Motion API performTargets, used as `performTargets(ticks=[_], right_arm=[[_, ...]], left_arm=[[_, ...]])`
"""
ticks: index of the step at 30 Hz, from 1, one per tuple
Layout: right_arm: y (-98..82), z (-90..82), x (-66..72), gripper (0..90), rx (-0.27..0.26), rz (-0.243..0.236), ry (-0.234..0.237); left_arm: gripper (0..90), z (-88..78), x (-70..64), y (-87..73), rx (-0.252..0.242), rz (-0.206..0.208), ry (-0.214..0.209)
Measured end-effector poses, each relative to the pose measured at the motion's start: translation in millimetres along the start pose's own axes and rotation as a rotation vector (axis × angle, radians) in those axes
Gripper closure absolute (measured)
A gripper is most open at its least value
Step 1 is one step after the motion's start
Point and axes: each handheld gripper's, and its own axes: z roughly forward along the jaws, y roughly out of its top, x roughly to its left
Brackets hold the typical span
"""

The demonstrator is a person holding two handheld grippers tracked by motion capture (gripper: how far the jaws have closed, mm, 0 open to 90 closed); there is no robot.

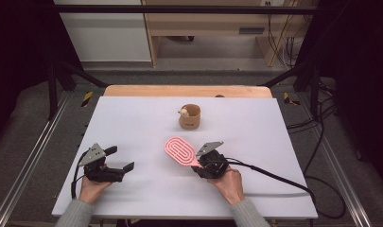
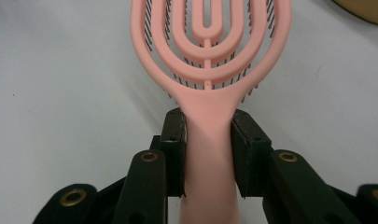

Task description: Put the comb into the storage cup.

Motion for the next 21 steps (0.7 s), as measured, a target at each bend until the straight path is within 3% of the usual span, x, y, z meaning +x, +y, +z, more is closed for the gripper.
performTargets(ticks=[21], right_arm=[[1.5,-15.3,3.8,69.4,-0.112,-0.012,-0.018]], left_arm=[[0.6,5.2,-11.5,6.4,-0.006,-0.026,-0.031]])
